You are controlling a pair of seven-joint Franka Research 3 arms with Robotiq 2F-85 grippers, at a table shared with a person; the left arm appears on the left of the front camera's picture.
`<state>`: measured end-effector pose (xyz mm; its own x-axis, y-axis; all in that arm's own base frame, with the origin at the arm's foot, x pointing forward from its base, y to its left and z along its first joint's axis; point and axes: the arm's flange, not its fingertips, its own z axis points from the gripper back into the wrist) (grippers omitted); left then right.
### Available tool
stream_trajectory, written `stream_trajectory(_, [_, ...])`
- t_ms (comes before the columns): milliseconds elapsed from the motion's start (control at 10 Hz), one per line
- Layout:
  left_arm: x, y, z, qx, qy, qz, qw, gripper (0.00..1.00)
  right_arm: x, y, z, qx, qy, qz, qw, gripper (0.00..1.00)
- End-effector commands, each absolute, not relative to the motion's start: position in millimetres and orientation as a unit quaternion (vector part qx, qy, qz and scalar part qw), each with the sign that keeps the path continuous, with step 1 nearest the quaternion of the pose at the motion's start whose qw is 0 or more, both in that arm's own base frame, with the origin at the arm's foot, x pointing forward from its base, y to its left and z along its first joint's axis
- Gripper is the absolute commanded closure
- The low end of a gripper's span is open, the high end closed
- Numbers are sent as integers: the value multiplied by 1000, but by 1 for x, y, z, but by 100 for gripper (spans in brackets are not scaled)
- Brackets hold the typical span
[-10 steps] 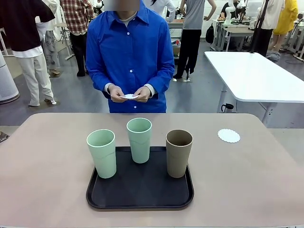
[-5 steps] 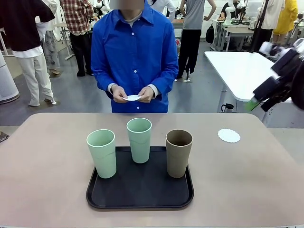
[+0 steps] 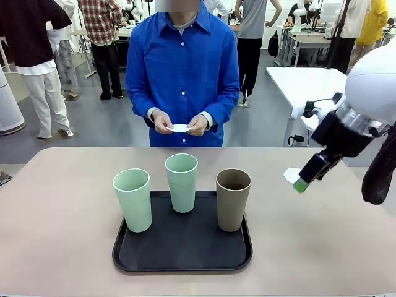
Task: Place coasters on the table and set cups on them.
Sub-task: Pick up one Reusable plastic cup and place it on a coaster set by the human.
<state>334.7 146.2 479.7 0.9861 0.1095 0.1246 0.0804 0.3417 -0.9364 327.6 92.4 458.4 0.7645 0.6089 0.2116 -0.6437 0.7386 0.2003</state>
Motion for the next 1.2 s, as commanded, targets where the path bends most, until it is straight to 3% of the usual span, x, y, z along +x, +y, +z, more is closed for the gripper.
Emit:
stream_trajectory(0, [334,147,481,-578,-86,6,812,0,336,85,467,113,-105,335,930,0])
stream_trajectory(300, [334,147,481,-578,-86,6,812,0,330,90,463,133,-78,336,929,0])
stream_trajectory(400, [334,147,481,-578,-86,6,812,0,321,107,457,292,32,642,708,0])
stream_trajectory(500, [334,147,481,-578,-86,6,812,0,332,99,454,289,14,713,638,0])
stream_trajectory(600, [334,147,481,-578,-86,6,812,0,344,92,451,338,-27,775,534,0])
stream_trajectory(700, [334,147,481,-578,-86,6,812,0,350,85,448,338,-75,811,472,0])
stream_trajectory(900, [334,147,481,-578,-86,6,812,0,355,72,435,323,-233,803,444,0])
stream_trajectory(1100, [334,147,481,-578,-86,6,812,0,356,60,417,394,-343,735,432,0])
